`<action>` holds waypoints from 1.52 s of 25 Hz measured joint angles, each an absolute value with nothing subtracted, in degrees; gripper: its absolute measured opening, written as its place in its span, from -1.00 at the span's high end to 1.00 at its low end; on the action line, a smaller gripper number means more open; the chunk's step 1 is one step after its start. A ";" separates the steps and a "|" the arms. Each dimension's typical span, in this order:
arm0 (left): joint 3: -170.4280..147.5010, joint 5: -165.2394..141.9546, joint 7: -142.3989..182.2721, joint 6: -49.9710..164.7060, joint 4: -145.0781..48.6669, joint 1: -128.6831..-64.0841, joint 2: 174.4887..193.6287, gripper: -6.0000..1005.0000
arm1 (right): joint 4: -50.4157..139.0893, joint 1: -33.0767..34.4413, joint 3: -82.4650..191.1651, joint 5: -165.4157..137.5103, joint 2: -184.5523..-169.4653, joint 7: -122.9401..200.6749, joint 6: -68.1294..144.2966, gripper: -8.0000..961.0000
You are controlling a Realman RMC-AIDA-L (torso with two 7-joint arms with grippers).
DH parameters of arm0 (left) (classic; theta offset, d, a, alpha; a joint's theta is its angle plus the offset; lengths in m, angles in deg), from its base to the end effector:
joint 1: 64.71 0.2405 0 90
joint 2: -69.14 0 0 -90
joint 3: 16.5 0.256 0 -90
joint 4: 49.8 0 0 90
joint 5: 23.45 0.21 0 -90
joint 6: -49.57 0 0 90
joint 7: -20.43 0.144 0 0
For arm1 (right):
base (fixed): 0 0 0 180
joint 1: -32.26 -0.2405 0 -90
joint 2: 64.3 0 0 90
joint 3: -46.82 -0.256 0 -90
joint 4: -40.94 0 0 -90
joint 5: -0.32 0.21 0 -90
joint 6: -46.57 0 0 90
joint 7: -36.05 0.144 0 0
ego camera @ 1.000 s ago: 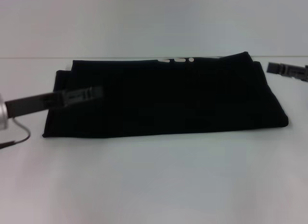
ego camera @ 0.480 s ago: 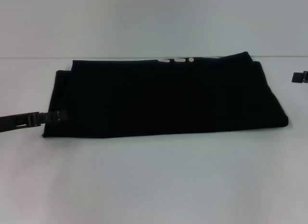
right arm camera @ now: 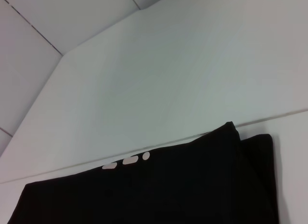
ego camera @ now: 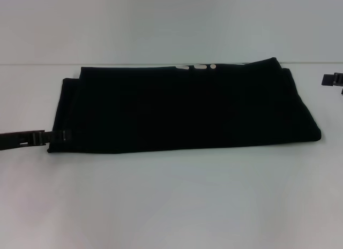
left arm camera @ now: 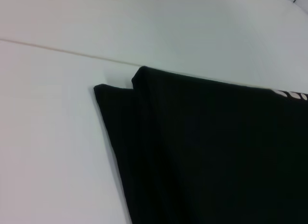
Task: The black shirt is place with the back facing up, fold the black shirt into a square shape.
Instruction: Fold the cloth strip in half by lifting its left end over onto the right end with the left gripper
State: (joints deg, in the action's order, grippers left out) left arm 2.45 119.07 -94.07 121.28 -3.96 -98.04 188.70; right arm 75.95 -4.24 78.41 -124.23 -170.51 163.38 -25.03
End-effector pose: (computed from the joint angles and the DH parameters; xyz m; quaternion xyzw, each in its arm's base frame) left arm -0.3402 0.3597 0.0530 -0.7830 -0.5283 -0.1321 0.3006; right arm 0.3132 0.4051 0.1096 -0.7510 0.5638 0.2142 0.2687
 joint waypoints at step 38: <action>3.65 120.70 -95.89 123.84 -3.66 -99.34 188.40 -0.80 | 73.59 -5.16 78.64 -127.82 -170.76 163.35 -22.29 -0.90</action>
State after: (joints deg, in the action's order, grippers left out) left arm 3.65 120.70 -95.89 123.84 -3.66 -99.34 188.40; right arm 73.59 -5.16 78.64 -127.82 -170.76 163.35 -22.29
